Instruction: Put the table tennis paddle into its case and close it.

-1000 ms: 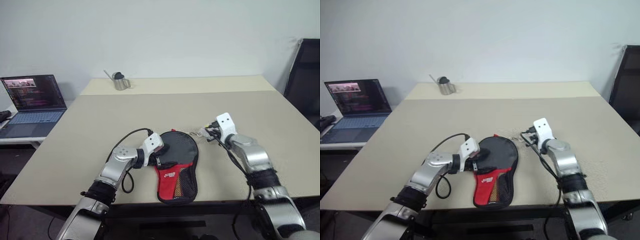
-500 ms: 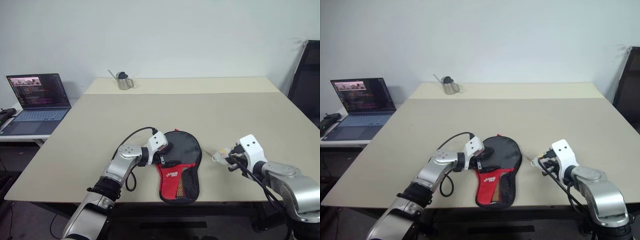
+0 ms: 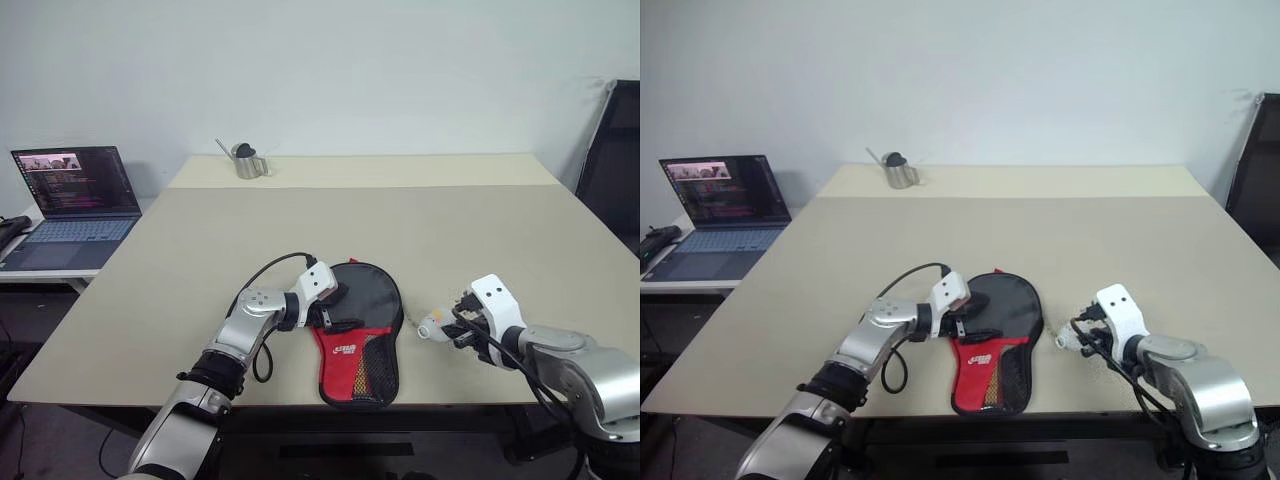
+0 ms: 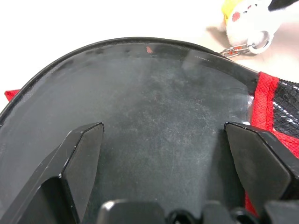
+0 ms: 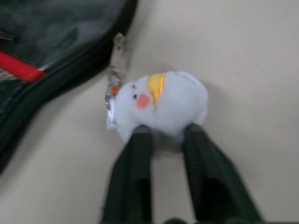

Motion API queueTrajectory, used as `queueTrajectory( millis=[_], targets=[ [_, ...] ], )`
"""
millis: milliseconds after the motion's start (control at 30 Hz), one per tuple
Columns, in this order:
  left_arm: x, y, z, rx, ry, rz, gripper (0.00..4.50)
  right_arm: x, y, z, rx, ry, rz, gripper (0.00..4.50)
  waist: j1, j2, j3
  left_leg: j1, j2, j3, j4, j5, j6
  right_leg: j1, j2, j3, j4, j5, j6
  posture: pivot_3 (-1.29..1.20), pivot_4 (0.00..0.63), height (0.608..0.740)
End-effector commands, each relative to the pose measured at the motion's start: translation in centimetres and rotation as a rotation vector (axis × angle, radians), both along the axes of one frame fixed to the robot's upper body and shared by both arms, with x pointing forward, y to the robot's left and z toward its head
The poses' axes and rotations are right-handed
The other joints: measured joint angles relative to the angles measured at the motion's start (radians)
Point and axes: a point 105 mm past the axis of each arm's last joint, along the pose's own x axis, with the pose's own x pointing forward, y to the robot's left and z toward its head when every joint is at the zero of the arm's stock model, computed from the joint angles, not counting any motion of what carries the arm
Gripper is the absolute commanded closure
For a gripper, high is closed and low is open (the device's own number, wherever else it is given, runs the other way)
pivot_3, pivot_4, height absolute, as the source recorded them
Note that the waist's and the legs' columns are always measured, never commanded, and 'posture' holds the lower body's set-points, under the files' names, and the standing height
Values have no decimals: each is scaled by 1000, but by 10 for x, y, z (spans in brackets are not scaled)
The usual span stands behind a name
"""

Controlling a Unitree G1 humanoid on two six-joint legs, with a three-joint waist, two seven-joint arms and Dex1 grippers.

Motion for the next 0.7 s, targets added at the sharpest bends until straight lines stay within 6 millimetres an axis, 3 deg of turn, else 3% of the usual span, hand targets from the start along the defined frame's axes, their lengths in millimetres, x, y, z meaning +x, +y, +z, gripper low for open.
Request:
queueTrajectory(
  millis=[33,67,300,633,700],
  targets=[
    [-4,10,-30,95,65,42,0,0,0,7,15,-28,17,2248,0,0,0,0,0,0,-1,0,0,0,0,0,0,0,0,0,150,740],
    [-5,11,-30,95,65,42,0,1,2,9,45,-28,21,2004,0,0,0,0,0,0,-1,0,0,0,0,0,-1,0,0,0,150,740],
    [-6,7,-29,86,64,34,0,12,5,27,139,-78,49,2004,0,0,0,1,0,1,-4,0,0,0,0,0,-2,0,0,0,150,740],
    [-8,4,-23,62,65,16,0,23,-2,28,153,-86,45,2004,0,0,0,1,0,1,-9,0,0,-2,-1,1,-3,-1,0,0,150,740],
    [-9,4,-23,61,64,15,0,22,-1,29,168,-84,51,1438,0,0,0,1,0,1,-10,0,0,-2,-1,1,-3,-1,0,0,150,740]
  ],
)
